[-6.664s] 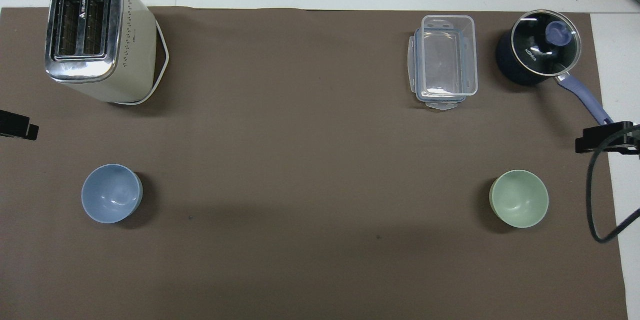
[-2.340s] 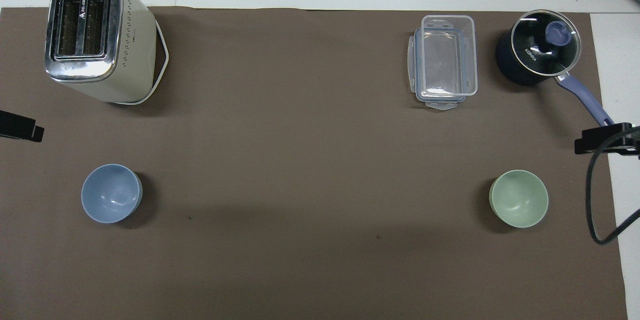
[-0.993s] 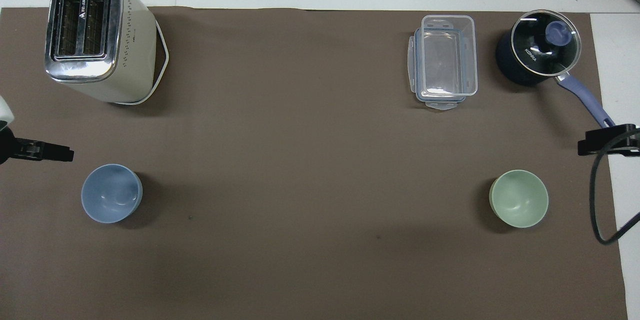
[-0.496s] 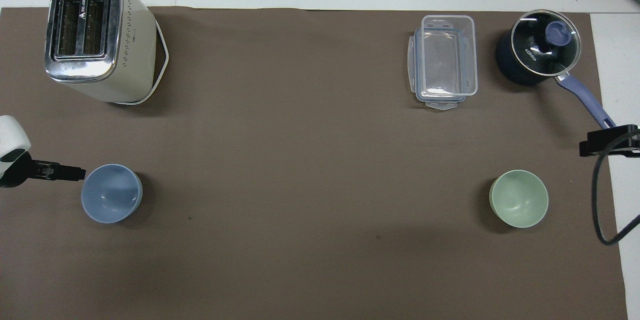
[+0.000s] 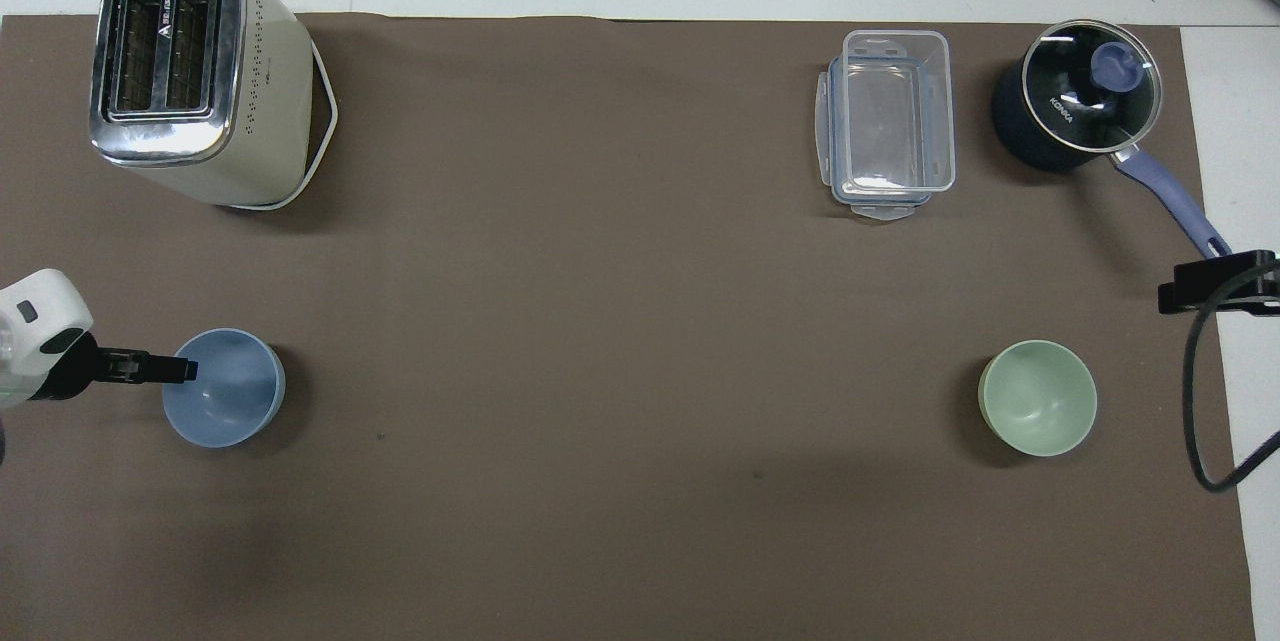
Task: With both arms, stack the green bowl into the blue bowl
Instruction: 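Move the left gripper to the rim of the blue bowl, then close the left gripper on the blue bowl's rim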
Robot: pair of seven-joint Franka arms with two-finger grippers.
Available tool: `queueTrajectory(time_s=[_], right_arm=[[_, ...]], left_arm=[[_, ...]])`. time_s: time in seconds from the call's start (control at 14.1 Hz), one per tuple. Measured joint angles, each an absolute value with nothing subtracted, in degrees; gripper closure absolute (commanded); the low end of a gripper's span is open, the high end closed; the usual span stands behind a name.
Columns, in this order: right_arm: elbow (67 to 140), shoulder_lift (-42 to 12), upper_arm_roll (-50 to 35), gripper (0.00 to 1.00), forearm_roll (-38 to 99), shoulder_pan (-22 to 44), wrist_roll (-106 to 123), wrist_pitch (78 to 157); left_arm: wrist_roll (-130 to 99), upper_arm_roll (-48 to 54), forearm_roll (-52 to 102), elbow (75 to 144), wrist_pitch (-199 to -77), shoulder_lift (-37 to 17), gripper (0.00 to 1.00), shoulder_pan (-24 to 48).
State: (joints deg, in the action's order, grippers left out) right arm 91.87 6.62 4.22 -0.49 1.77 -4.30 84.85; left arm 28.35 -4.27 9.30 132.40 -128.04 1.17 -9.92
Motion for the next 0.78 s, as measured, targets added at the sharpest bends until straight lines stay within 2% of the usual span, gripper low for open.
queueTrajectory(time_s=[0.28, 0.5, 0.78], right_arm=[[91.87, 6.63, 3.95, 0.00, -0.49, 1.83, -4.30, 84.85], [91.87, 6.63, 3.95, 0.00, -0.49, 1.83, -4.30, 84.85], [91.87, 6.63, 3.95, 0.00, -0.49, 1.83, -4.30, 84.85]], left_arm=[[28.35, -3.92, 9.33, 132.42, -128.21, 1.02, 0.87, -9.87], [28.34, -3.74, 9.37, 132.45, -128.23, 0.94, 0.98, -9.29], [28.11, -4.06, 9.52, 132.45, -128.31, 0.93, 1.00, -9.44]])
